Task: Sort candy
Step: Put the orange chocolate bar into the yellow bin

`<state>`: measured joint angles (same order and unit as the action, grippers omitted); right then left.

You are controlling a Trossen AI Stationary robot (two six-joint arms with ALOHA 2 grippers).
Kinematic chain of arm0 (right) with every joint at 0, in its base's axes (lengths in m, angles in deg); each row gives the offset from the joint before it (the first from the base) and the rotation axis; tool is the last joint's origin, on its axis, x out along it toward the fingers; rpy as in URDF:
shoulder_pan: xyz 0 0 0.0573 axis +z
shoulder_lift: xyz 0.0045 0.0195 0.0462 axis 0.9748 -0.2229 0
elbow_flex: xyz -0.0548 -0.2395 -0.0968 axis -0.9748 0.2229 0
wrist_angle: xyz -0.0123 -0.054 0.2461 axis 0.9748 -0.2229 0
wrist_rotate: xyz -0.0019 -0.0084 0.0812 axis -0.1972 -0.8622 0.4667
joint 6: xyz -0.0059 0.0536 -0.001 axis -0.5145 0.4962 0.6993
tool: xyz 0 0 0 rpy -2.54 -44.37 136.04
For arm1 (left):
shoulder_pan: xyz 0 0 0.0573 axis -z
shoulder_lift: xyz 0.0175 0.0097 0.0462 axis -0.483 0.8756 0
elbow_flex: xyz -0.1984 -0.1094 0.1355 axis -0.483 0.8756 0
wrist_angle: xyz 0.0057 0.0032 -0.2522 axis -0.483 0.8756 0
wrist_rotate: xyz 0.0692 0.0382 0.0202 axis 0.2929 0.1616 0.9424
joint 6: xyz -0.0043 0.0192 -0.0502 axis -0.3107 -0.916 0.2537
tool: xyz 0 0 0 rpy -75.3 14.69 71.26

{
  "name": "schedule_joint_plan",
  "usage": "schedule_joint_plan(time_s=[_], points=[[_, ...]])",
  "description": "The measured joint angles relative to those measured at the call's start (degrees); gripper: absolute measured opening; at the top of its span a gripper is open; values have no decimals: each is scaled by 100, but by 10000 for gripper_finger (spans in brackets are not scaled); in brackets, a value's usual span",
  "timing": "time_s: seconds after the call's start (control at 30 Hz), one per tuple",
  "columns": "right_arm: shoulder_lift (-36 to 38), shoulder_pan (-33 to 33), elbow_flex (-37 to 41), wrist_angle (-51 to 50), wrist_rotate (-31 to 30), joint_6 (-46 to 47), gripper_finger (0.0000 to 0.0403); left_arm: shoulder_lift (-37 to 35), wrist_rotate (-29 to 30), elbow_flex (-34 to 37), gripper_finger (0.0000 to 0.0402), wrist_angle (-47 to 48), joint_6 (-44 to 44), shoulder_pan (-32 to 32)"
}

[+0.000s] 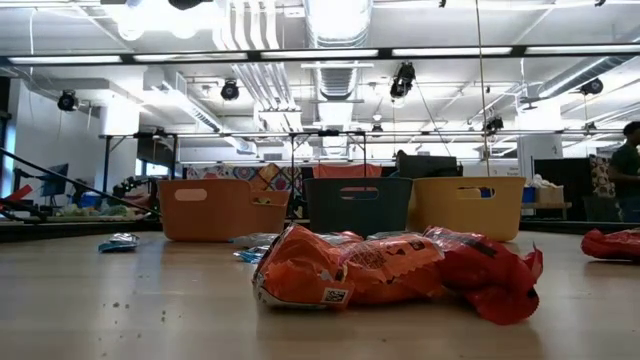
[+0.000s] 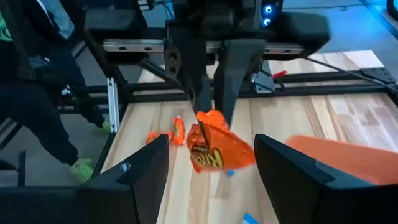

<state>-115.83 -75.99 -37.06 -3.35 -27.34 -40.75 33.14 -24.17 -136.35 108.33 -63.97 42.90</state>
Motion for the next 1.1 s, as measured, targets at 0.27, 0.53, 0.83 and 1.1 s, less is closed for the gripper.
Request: schedule_joint_plan(time_s=[0.27, 0.53, 0.83, 1.1], points=[[-192, 0, 5, 156, -1, -7, 220, 51, -13, 11, 3, -212, -3, 2], [-293, -2, 5, 164, 289, 34, 146, 197, -257, 13, 3, -421, -86, 2], [-299, -2, 5, 163, 502, 35, 17, 200, -260, 13, 7, -419, -40, 2], [-256, -5, 5, -230, 506, 67, 13, 188, -231, 15, 79, -292, 46, -4]])
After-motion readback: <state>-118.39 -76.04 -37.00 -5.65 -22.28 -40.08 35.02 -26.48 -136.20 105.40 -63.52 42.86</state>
